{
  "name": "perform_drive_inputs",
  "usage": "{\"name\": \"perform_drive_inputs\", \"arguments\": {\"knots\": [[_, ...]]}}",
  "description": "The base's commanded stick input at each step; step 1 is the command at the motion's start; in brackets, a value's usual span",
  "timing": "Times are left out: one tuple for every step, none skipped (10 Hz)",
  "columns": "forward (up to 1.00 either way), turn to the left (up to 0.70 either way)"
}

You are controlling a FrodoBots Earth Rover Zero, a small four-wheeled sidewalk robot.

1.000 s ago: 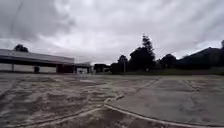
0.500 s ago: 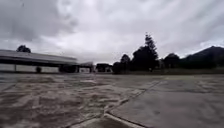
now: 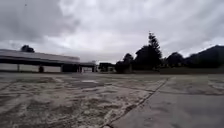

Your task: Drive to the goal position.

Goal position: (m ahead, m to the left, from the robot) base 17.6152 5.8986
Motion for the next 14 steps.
{"name": "perform_drive_inputs", "arguments": {"knots": [[0.70,0.00],[0.70,0.00],[0.70,0.00],[0.70,0.00],[0.70,0.00],[0.70,0.00],[0.70,0.00],[0.70,0.00],[0.70,0.00],[0.70,0.00],[0.70,0.00],[0.70,0.00],[0.70,0.00],[0.70,0.00]]}}
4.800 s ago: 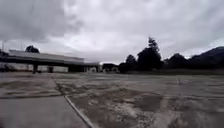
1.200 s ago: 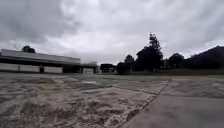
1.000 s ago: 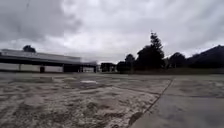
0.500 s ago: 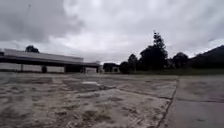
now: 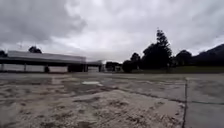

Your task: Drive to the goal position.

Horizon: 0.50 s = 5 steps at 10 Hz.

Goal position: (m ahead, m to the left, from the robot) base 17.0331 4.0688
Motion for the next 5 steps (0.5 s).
{"name": "perform_drive_inputs", "arguments": {"knots": [[0.70,0.00],[0.70,0.00],[0.70,0.00],[0.70,0.00],[0.70,0.00]]}}
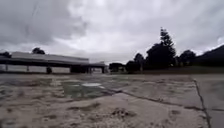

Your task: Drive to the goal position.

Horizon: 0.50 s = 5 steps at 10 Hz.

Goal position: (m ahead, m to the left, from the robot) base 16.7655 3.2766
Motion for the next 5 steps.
{"name": "perform_drive_inputs", "arguments": {"knots": [[0.70,0.00],[0.70,0.00],[0.70,0.00],[0.70,0.00],[0.70,0.00]]}}
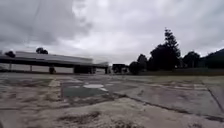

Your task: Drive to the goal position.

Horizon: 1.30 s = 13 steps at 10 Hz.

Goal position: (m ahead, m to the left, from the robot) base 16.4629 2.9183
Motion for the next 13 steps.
{"name": "perform_drive_inputs", "arguments": {"knots": [[0.70,0.00],[0.70,-0.31],[0.70,-0.35],[0.70,-0.18],[0.70,0.00],[0.70,0.00],[0.70,0.00],[0.70,0.00],[0.70,0.00],[0.70,0.00],[0.70,0.00],[0.70,0.00],[0.70,0.00]]}}
